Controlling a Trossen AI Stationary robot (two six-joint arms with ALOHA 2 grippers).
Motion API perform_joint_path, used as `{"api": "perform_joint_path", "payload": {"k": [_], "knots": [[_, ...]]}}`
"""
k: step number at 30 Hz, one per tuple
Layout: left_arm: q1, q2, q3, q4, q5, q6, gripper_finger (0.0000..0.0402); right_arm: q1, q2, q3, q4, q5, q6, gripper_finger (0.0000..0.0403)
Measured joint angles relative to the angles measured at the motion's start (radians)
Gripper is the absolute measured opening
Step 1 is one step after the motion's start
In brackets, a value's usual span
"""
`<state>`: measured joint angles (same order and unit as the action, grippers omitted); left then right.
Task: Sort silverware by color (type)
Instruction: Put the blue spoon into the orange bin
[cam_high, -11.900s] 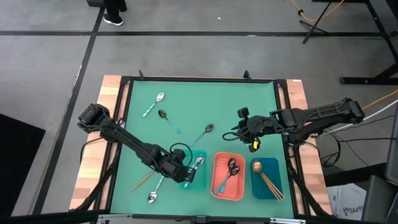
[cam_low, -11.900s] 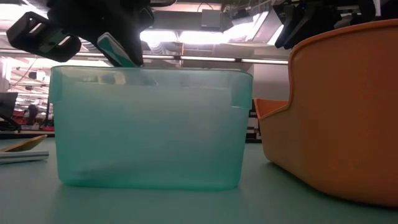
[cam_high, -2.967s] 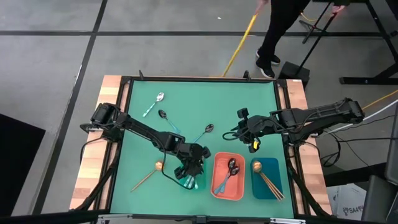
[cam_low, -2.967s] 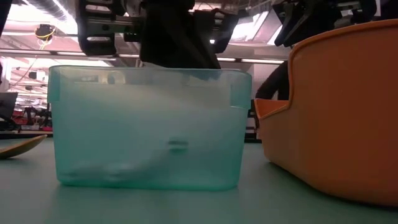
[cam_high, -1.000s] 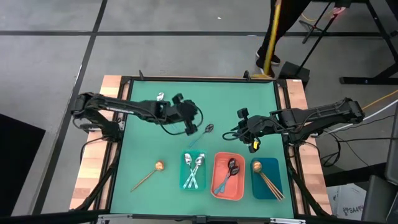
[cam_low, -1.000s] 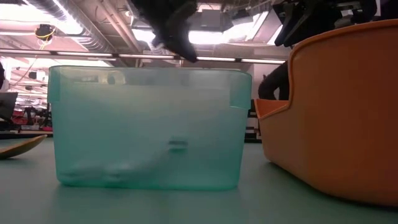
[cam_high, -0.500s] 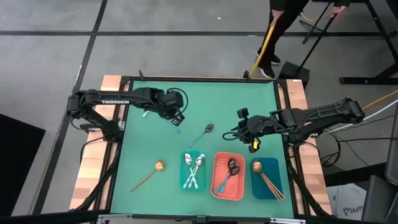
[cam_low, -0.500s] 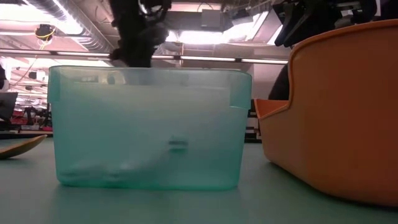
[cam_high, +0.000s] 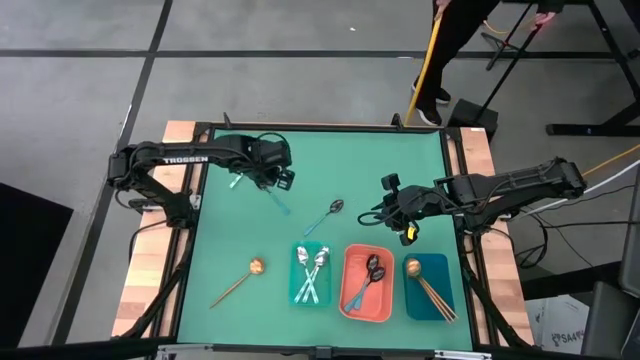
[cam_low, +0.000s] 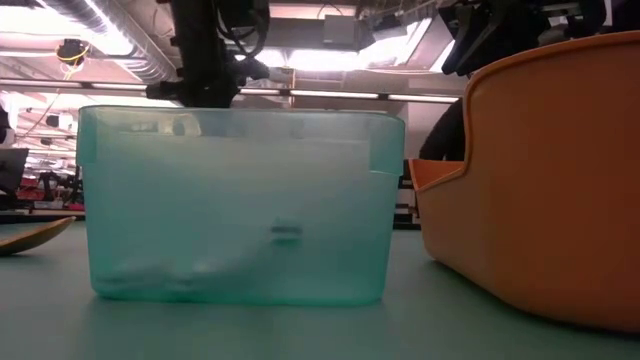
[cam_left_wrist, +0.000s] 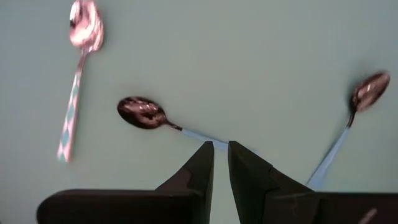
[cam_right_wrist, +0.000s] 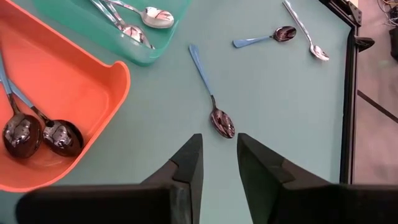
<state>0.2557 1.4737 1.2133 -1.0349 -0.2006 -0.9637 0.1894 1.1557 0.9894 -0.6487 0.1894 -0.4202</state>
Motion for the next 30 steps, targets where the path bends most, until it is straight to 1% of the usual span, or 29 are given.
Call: {"api": "perform_joint_path", "payload": {"k": [4,11,17,25,30], "knots": [[0.012,0.000,0.000,0.001,-0.004,-0.098,0.0041,0.000,0.000,0.000,0.000,0.000,0.000,0.0088],[0.013,0.044,0.000,0.007,-0.006,-0.159,0.0041,0.000,0.000,0.000,-0.007,0.000,0.000,0.0088],[0.020,0.144,0.000,0.014,0.001,-0.154,0.0041,0.000,0.000,0.000,-0.007,0.000,0.000,0.0088],[0.066,0.273,0.000,0.015,0.091,-0.130,0.0041,0.000,0.000,0.000,-0.007,0.000,0.000,0.0088],[0.091,0.327,0.000,0.019,0.116,-0.143,0.0041,0.000,0.000,0.000,-0.007,0.000,0.000,0.0088]]}}
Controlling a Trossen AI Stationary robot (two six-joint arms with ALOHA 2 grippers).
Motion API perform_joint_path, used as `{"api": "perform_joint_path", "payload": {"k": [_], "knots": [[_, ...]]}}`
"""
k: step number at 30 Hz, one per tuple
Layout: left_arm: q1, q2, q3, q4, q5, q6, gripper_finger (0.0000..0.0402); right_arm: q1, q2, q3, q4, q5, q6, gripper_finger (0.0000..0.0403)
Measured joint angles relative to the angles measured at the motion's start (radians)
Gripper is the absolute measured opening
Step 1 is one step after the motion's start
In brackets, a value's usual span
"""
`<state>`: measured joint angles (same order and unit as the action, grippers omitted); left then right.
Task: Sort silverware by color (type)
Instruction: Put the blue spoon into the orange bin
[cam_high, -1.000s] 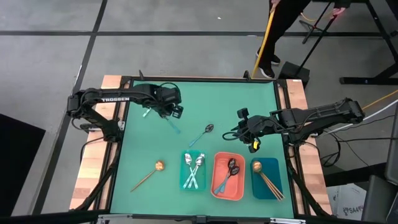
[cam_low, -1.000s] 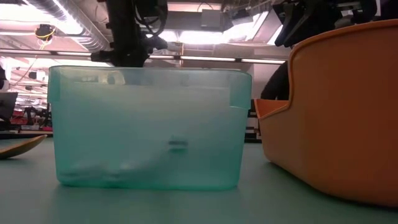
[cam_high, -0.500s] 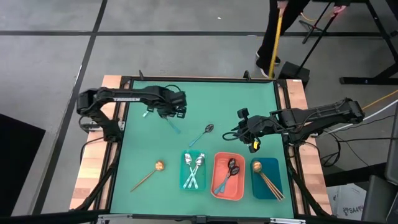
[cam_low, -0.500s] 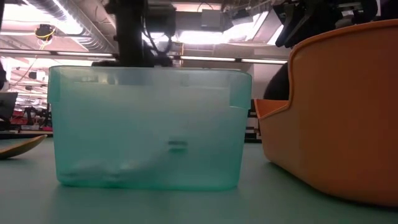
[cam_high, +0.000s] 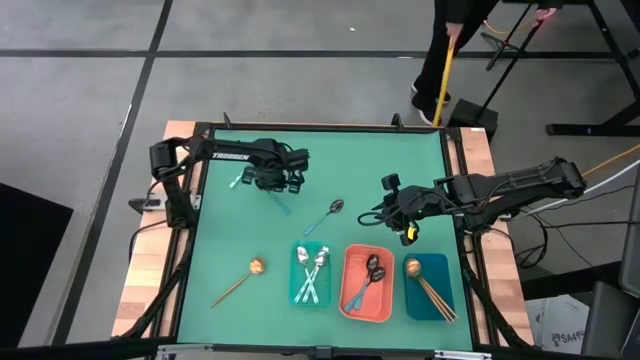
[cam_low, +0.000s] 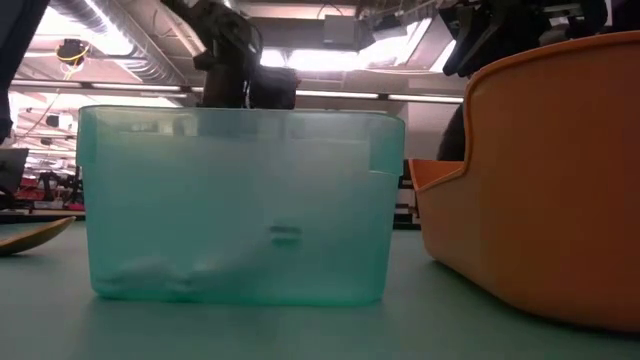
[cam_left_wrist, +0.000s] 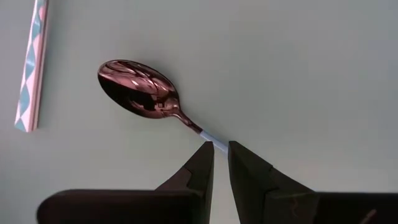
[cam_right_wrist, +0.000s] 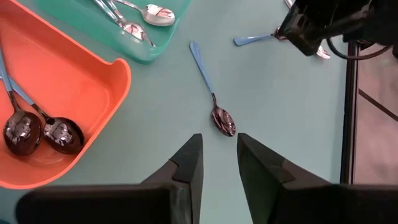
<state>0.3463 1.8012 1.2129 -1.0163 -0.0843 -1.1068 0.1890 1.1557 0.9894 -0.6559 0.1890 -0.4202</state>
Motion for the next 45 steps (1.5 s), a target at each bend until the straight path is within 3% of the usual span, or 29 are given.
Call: {"api": "perform_joint_path", "payload": {"k": [14,26,36,45], "knots": [[0.021,0.046,0.000,0.002,0.001,-0.047,0.0041,0.000,0.000,0.000,-0.001,0.000,0.000,0.0088],[0.019,0.046,-0.001,-0.003,0.001,-0.181,0.0041,0.000,0.000,0.000,-0.001,0.000,0.000,0.0088],[0.006,0.039,-0.103,0.060,-0.005,-0.304,0.0041,0.000,0.000,0.000,0.000,0.000,0.000,0.0088],[-0.007,0.037,-0.111,0.118,-0.043,-0.301,0.0041,0.000,0.000,0.000,-0.001,0.000,0.000,0.0088]]}}
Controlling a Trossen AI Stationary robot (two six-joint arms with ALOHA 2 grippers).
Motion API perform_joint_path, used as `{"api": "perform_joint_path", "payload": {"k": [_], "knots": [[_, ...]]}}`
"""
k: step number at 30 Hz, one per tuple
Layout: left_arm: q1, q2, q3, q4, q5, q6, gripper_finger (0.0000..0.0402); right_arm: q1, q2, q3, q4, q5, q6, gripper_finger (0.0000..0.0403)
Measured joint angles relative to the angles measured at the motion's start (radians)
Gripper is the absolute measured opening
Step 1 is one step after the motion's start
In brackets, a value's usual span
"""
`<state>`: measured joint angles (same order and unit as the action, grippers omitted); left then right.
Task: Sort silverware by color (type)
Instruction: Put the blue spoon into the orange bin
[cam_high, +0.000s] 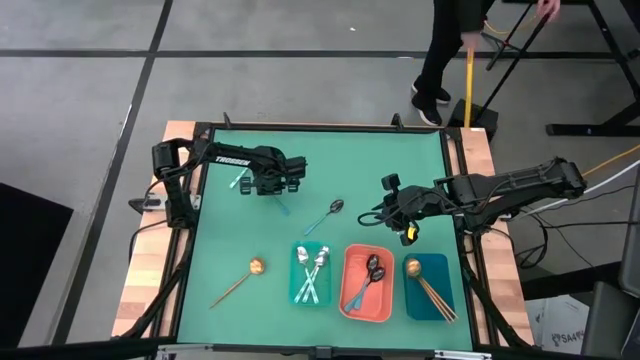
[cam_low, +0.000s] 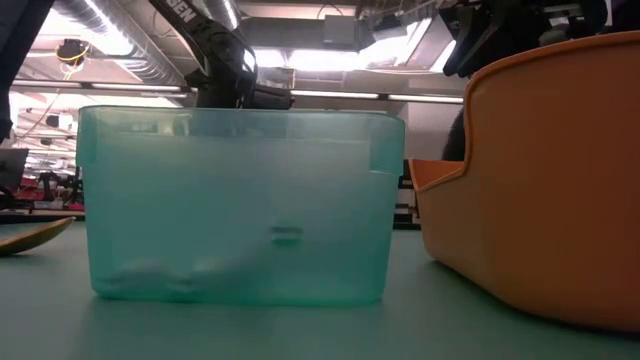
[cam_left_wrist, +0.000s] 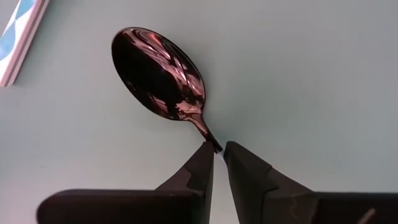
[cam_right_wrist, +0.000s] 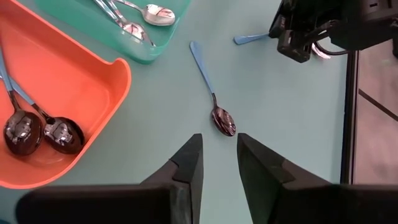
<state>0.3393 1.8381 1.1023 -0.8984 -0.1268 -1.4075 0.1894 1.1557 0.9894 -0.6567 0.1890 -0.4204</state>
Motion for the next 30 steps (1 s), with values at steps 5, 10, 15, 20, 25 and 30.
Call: {"api": "perform_joint_path", "payload": {"k": [5,10,15,20,25,30], "knots": [[0.004,0.001,0.000,0.005,0.020,-0.004,0.0041,0.000,0.000,0.000,0.000,0.000,0.000,0.0088],[0.008,0.001,0.000,0.008,0.038,-0.005,0.0041,0.000,0.000,0.000,0.000,0.000,0.000,0.0088],[0.007,0.002,0.000,0.013,0.046,-0.062,0.0041,0.000,0.000,0.000,0.000,0.000,0.000,0.0088],[0.003,0.003,-0.001,0.018,0.054,-0.086,0.0041,0.000,0.000,0.000,0.000,0.000,0.000,0.0088],[-0.014,0.004,-0.001,0.018,0.009,-0.087,0.0041,0.000,0.000,0.000,0.000,0.000,0.000,0.0088],[-0.016,0.004,-0.001,0.019,-0.006,-0.086,0.0041,0.000,0.000,0.000,0.000,0.000,0.000,0.0088]]}}
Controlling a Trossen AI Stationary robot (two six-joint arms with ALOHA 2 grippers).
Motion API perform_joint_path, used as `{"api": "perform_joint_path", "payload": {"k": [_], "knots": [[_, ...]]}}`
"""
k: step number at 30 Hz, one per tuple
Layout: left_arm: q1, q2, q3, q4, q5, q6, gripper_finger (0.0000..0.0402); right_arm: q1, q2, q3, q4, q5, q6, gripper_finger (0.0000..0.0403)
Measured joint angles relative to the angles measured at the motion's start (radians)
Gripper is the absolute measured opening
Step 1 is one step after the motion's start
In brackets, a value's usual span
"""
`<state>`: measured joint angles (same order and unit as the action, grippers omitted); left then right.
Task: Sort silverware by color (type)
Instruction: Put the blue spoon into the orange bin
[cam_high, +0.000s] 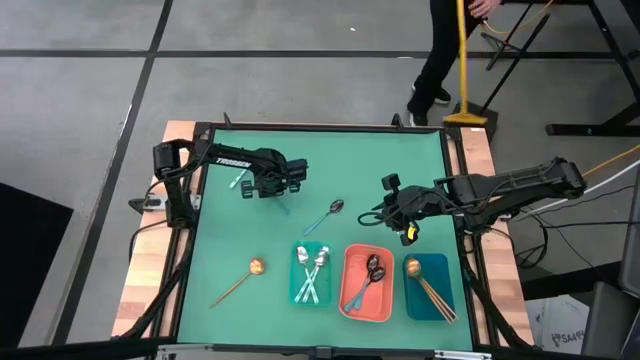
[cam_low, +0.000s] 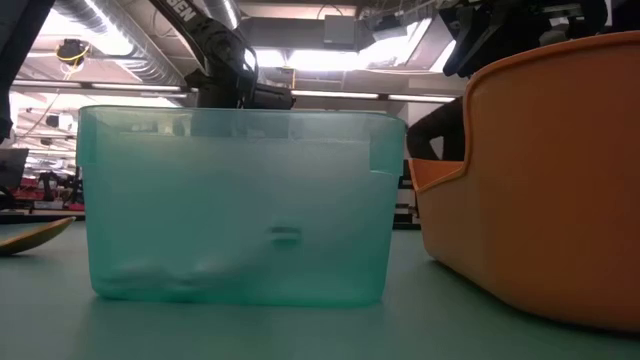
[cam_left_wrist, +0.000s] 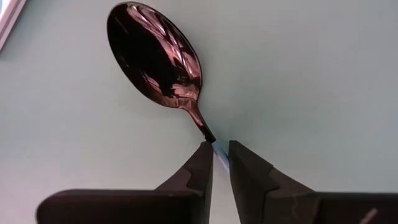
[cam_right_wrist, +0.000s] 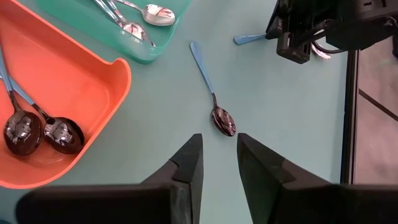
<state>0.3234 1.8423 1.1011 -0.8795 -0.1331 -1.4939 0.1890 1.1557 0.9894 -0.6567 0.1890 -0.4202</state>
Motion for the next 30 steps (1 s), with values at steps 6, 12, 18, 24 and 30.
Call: {"api": "perform_joint_path", "payload": {"k": [6,12,18,24,30], "knots": [[0.000,0.000,0.000,0.000,-0.004,-0.002,0.0041,0.000,0.000,0.000,0.000,0.000,0.000,0.0088],[-0.004,0.000,-0.001,0.005,-0.015,-0.107,0.0041,0.000,0.000,0.000,0.000,0.000,0.000,0.0088],[-0.006,0.003,-0.002,0.077,-0.054,-0.154,0.0040,0.000,0.000,0.000,-0.003,0.000,0.000,0.0088],[-0.006,0.005,-0.001,0.133,-0.072,-0.121,0.0041,0.000,0.000,0.000,-0.006,-0.019,0.000,0.0088],[-0.006,0.005,0.000,0.117,-0.082,-0.018,0.0041,0.000,0.000,0.000,-0.006,-0.026,0.000,0.0088]]}}
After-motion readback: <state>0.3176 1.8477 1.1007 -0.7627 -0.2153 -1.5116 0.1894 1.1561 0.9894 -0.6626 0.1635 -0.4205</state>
